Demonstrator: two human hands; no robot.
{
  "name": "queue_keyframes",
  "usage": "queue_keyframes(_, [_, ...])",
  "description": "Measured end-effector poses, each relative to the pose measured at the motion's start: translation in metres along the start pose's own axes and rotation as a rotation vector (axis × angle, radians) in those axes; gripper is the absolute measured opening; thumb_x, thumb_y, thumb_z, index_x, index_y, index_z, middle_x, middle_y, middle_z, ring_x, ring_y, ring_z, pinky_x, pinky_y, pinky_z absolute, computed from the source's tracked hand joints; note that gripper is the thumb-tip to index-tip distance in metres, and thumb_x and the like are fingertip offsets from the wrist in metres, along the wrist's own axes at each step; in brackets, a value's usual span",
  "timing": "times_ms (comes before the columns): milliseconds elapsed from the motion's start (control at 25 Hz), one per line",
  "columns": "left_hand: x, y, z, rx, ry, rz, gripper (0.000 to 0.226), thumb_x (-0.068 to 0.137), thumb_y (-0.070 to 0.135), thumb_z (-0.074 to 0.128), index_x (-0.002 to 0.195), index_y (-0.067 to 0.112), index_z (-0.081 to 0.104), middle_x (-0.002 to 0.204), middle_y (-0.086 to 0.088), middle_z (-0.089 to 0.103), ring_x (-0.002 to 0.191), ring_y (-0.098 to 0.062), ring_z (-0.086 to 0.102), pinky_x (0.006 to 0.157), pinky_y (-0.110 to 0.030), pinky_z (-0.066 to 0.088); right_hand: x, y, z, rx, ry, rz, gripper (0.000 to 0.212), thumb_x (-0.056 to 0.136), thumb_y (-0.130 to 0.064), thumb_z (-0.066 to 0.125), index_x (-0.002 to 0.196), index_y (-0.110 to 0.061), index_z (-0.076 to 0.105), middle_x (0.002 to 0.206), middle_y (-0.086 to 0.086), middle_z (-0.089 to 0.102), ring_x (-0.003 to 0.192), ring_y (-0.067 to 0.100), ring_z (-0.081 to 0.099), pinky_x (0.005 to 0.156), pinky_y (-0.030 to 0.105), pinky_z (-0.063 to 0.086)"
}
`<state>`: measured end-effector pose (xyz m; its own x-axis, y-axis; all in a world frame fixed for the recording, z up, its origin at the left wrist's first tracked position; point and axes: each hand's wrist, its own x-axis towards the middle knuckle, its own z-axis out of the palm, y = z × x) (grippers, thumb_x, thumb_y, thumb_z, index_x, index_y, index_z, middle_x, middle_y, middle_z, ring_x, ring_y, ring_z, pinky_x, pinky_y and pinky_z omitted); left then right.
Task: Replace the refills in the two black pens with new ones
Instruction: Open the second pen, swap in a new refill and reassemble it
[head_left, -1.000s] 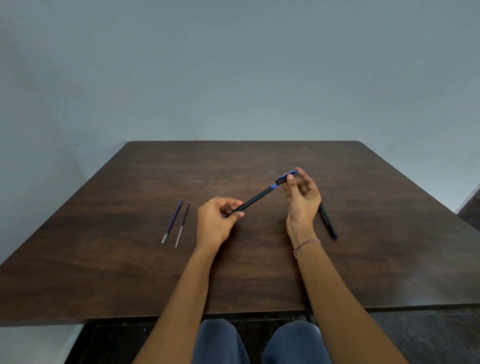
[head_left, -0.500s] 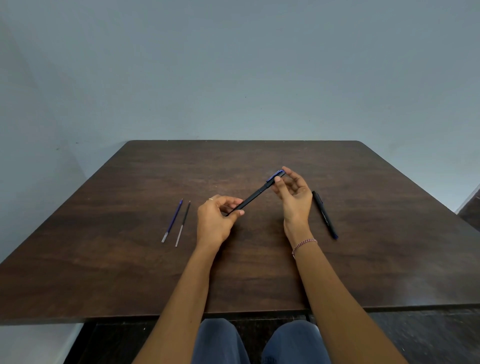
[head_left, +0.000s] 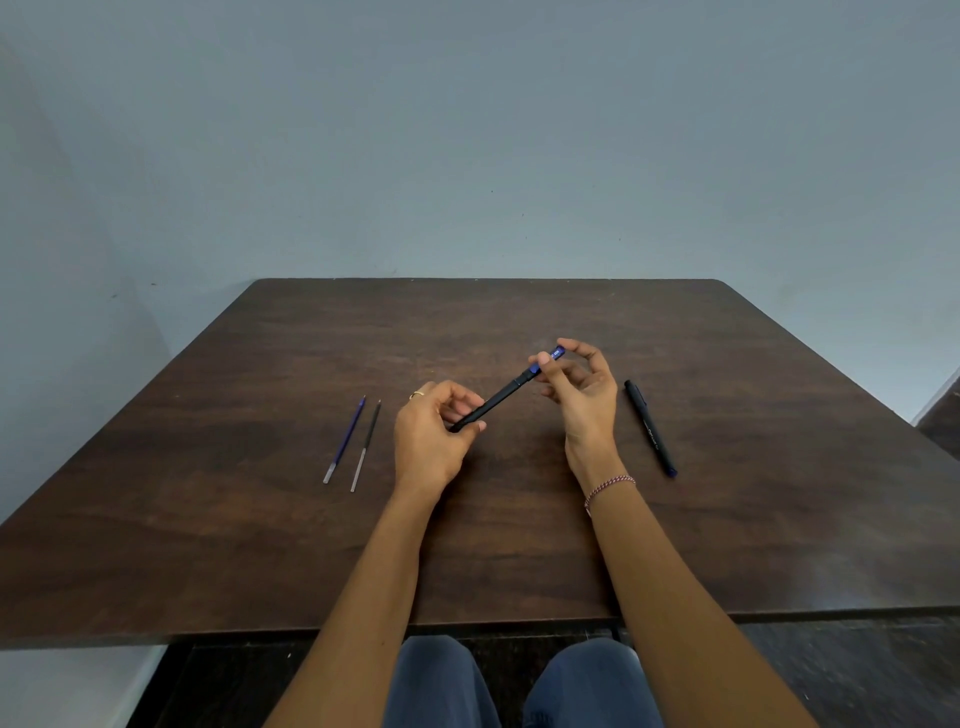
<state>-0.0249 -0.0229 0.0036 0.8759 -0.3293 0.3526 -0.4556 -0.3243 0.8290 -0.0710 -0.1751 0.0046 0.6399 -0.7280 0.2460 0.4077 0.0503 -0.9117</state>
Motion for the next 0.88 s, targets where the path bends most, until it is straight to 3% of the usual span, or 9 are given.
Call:
queue_keyframes(440, [-0.0011, -0.0022, 0.0006, -0.020, -0.005, 0.029, 0.034, 0.066, -0.002, 0.079, 0.081, 0.025, 0.066, 0.082, 0.006, 0.059, 0.073, -0.005, 0.054, 0.066, -0.004, 0.042, -0.0026, -0.0022, 0.0032, 0.001, -0.029, 0.018, 0.030, 0.078, -0.007, 0.076, 0.098, -0.019, 0.056, 0.080, -0.001, 0.067, 0.072, 0.006, 0.070, 0.056, 0.020, 0.055])
queue_keyframes(720, [0.0012, -0.0040, 0.0021, -0.015, 0.035, 0.078, 0.038, 0.064, -0.005, 0.079, 0.081, 0.026, 0.065, 0.078, 0.007, 0.056, 0.069, -0.005, 0.052, 0.064, -0.005, 0.041, -0.0055, -0.0023, 0.0055, -0.003, -0.155, 0.051, 0.049, 0.074, 0.000, 0.077, 0.114, -0.014, 0.051, 0.086, 0.008, 0.071, 0.074, 0.012, 0.072, 0.060, 0.021, 0.056])
queue_keyframes(880, [0.0008, -0.0053, 0.0026, -0.016, 0.022, 0.092, 0.036, 0.065, -0.003, 0.079, 0.083, 0.025, 0.065, 0.079, 0.006, 0.055, 0.071, -0.005, 0.052, 0.065, -0.005, 0.040, -0.0042, -0.0011, 0.0051, -0.025, -0.139, 0.028, 0.052, 0.074, 0.001, 0.077, 0.118, -0.012, 0.050, 0.089, 0.010, 0.072, 0.079, 0.013, 0.072, 0.063, 0.021, 0.056])
